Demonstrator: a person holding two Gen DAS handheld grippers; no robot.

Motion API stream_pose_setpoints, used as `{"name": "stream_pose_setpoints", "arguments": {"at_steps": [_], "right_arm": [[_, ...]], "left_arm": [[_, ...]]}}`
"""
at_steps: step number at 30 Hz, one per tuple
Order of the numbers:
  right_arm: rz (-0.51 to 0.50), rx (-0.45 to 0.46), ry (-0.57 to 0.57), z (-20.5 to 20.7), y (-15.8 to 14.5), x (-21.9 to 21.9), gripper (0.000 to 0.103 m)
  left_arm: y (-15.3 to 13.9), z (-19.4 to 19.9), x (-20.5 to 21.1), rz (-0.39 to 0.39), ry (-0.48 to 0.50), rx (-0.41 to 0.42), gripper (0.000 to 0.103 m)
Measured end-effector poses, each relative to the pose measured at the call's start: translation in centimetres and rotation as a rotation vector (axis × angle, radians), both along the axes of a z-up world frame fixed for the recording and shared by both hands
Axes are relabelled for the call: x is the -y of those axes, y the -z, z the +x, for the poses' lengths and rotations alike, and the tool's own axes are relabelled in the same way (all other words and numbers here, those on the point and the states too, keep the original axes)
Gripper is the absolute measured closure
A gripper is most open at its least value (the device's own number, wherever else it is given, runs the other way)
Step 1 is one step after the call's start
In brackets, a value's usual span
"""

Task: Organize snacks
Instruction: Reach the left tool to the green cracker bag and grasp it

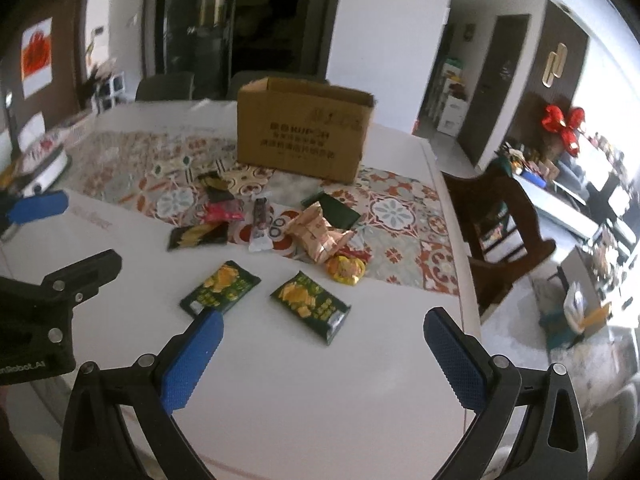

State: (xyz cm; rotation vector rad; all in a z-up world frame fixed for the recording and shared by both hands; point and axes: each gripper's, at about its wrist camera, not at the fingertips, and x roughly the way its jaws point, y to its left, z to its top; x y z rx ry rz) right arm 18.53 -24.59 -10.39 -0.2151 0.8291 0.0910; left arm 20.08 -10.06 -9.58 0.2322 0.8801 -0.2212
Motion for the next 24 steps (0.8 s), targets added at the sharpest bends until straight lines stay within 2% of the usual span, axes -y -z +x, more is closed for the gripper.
{"name": "stream_pose_setpoints", "arguments": {"at_steps": [2, 6, 9, 16, 18, 24], "right_arm": [[-0.027, -0.040, -0.038, 1.5, 1.2, 0.0, 0.011], [-0.060, -0.099, -0.126, 4.5, 3.7, 0.3, 0.012], [-0.091, -0.130, -0.212, 6.1, 5.5, 0.3, 0.021], [-0.050, -0.202, -0.359, 8.8, 8.6, 0.6, 0.025], [-0.037, -0.231, -0.382, 9.4, 9.4, 0.7, 0.032], [0.012, -0.304, -0.406, 10.4, 11.1, 1.0, 0.036]], "left_arm": [[1.4, 1.2, 0.4, -0.011, 0.007, -0.057, 0.023], [3.9, 2.9, 1.8, 0.010, -0.001, -0.091, 0.029], [5.7, 3.9, 2.7, 0.010, -0.014, -0.126, 0.030], [8.9, 6.0, 3.8, -0.001, -0.046, -0.206, 0.036], [9.5, 6.6, 4.0, 0.000, -0.051, -0.224, 0.037], [11.0, 7.6, 4.4, 0.011, -0.063, -0.272, 0.042]]}}
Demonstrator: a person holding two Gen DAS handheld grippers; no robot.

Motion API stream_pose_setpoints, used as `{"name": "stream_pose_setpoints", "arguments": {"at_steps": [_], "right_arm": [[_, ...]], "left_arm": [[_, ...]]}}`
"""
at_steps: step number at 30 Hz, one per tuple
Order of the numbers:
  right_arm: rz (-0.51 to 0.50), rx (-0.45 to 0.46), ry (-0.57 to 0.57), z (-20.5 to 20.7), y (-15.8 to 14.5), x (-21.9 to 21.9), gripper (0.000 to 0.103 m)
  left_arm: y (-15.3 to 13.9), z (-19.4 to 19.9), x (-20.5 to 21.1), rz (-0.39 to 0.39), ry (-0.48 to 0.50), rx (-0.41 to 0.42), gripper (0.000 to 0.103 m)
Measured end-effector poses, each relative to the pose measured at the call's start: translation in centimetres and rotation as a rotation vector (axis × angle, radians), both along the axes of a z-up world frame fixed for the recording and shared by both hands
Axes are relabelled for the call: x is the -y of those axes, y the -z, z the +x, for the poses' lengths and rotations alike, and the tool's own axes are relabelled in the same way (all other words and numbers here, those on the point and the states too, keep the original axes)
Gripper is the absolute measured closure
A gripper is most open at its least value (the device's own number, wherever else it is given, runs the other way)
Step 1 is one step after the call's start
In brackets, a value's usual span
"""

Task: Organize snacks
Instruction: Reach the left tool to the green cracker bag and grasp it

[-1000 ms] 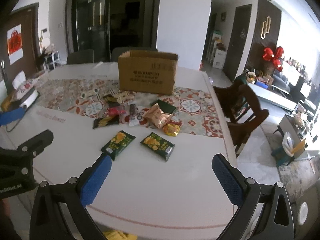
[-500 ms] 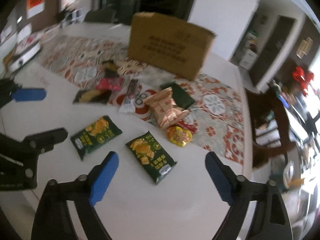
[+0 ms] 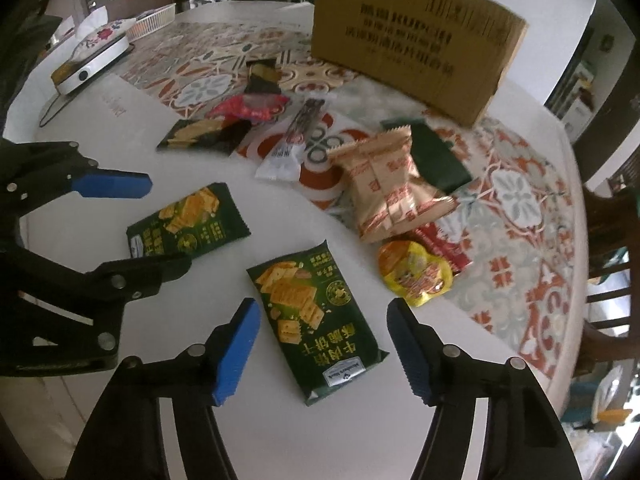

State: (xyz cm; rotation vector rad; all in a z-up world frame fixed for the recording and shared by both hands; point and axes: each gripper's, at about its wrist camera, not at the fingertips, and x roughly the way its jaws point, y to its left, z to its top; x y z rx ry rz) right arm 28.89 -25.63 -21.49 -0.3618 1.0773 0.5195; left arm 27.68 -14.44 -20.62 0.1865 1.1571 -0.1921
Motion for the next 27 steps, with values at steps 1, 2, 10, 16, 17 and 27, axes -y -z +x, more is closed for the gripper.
{"name": "stream_pose_setpoints", "arguments": {"at_steps": [1, 2, 10, 16, 17, 27], "right_arm": [[0.005, -0.007, -0.002, 0.1, 0.2, 0.1, 0.036], [0.006, -0.011, -0.003, 0.2, 0.3, 0.1, 0.037], [0.013, -0.028, -0.010, 0.4, 0.9, -0.2, 0.045], [0.014, -0.022, 0.015, 0.4, 0.9, -0.3, 0.051], [0.016, -0.022, 0.024, 0.3, 0.9, -0.2, 0.051], [0.084, -0.008, 0.131, -0.2, -1.9, 0.1, 0.052]], "left_arm": [[0.1, 0.1, 0.0, 0.001, -0.003, -0.005, 0.042], [0.3, 0.3, -0.1, 0.001, -0.008, -0.012, 0.045], [1.2, 0.6, -0.7, -0.037, -0.031, -0.051, 0.049], [1.1, 0.6, -0.9, -0.059, -0.026, -0.034, 0.056], [1.0, 0.6, -1.0, -0.066, -0.031, -0.034, 0.056], [-2.7, 0.3, -1.9, -0.125, -0.070, 0.031, 0.056]]}}
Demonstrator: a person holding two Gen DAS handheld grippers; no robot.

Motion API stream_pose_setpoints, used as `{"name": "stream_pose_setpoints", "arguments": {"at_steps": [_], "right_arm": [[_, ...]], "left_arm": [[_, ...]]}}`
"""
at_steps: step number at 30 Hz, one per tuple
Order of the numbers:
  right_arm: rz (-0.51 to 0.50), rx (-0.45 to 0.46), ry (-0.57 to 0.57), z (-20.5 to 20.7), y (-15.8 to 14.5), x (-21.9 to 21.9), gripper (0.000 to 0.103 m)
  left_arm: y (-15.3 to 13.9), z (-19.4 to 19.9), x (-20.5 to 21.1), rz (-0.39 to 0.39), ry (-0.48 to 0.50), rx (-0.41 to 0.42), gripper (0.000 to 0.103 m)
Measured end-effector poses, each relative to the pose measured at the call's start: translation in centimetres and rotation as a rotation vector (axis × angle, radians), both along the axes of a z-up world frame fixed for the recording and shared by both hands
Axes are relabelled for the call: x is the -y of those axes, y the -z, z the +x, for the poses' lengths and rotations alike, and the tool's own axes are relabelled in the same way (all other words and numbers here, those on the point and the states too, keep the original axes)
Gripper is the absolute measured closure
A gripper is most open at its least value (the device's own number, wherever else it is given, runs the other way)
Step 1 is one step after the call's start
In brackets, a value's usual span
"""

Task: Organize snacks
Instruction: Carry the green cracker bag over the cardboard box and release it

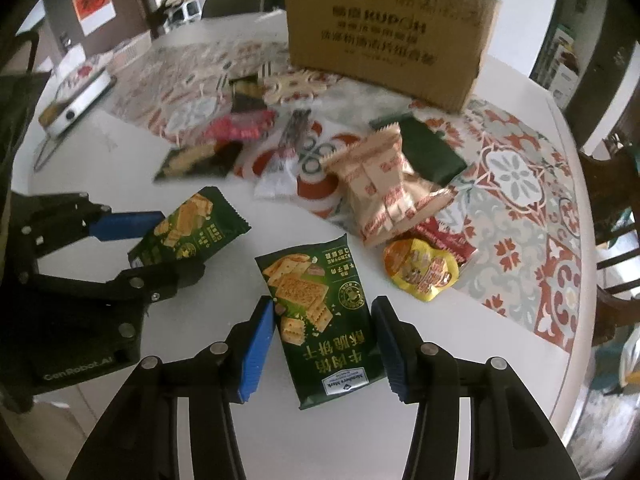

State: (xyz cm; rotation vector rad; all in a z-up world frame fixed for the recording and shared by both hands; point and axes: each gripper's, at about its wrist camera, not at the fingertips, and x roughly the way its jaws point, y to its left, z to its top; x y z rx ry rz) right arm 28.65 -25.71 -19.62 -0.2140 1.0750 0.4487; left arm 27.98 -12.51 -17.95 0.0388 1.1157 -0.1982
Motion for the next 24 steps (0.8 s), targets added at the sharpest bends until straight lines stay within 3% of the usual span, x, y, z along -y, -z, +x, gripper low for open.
{"name": "stream_pose_setpoints", "arguments": {"at_steps": [16, 24], "right_arm": [[0.122, 0.214, 0.211, 1.4, -10.6, 0.5, 0.052], [0.144, 0.339, 0.253, 4.1, -15.3, -0.2, 0.052]], "left_arm": [[-10.7, 2.8, -2.2, -0.099, -0.039, 0.209, 0.056], [-15.2, 6.6, -2.8, -0.080, -0.036, 0.316, 0.056]]}}
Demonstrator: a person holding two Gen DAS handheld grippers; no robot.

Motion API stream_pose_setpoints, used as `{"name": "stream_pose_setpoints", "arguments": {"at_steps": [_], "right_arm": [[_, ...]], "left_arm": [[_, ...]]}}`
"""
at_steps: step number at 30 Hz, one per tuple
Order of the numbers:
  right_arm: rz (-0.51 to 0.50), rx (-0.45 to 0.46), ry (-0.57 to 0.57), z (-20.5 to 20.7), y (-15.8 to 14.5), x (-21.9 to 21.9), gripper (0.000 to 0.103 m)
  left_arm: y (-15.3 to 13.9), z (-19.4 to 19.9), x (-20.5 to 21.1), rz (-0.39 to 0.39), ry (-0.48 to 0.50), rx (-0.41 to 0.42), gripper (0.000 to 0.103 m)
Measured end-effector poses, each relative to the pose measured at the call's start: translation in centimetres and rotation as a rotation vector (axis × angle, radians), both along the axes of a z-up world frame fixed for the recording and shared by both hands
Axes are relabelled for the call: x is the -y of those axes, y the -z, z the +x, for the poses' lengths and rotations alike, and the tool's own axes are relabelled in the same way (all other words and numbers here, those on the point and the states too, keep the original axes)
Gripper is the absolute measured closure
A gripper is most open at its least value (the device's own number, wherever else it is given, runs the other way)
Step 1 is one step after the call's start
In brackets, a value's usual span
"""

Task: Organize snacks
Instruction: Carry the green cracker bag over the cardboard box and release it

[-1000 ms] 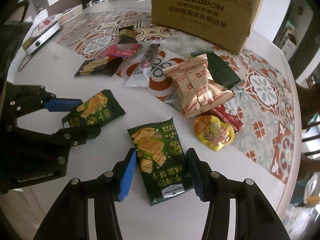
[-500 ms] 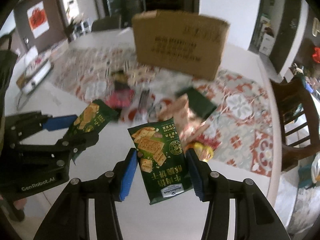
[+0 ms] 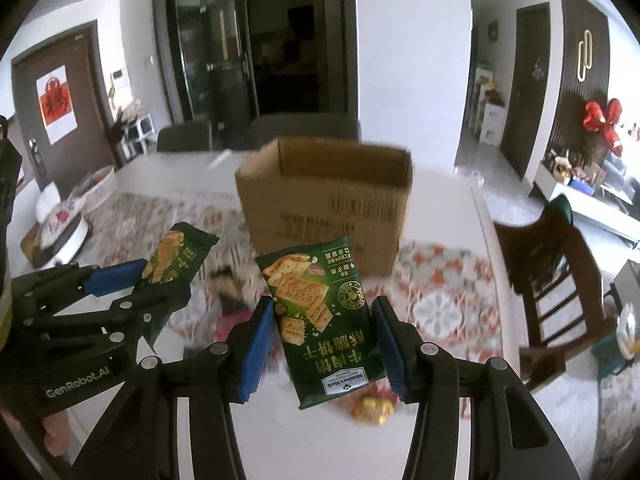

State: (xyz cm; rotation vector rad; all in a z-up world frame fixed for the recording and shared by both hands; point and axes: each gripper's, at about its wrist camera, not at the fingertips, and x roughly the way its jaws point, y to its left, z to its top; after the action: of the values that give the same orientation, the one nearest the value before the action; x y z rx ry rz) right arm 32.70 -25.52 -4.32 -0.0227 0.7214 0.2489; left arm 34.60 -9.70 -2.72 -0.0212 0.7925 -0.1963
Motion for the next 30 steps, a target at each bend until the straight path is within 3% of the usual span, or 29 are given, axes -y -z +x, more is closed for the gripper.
{"name": "stream_pose_setpoints", "arguments": {"at_steps": [8, 13, 19, 30], "right_arm": [[0.056, 0.020, 0.046, 5.2, -3.1, 0.1, 0.052], [0.061, 0.016, 0.061, 9.4, -4.0, 0.3, 0.052], [0.051, -0.030, 0.061, 14.4, -3.7, 0.0, 0.052], [0.040, -0.182, 0.075, 21.8, -0.1, 0.6, 0.052]], "left_arm": [[-3.2, 5.5, -0.1, -0.005, 0.019, 0.039, 0.056], [-3.7, 10.1, -0.3, -0.019, 0.021, 0.014, 0.056], [-2.8, 15.1, -0.3, -0.020, -0.001, -0.041, 0.056], [0.6, 22.3, 0.2, 0.002, -0.025, -0.186, 0.056]]}}
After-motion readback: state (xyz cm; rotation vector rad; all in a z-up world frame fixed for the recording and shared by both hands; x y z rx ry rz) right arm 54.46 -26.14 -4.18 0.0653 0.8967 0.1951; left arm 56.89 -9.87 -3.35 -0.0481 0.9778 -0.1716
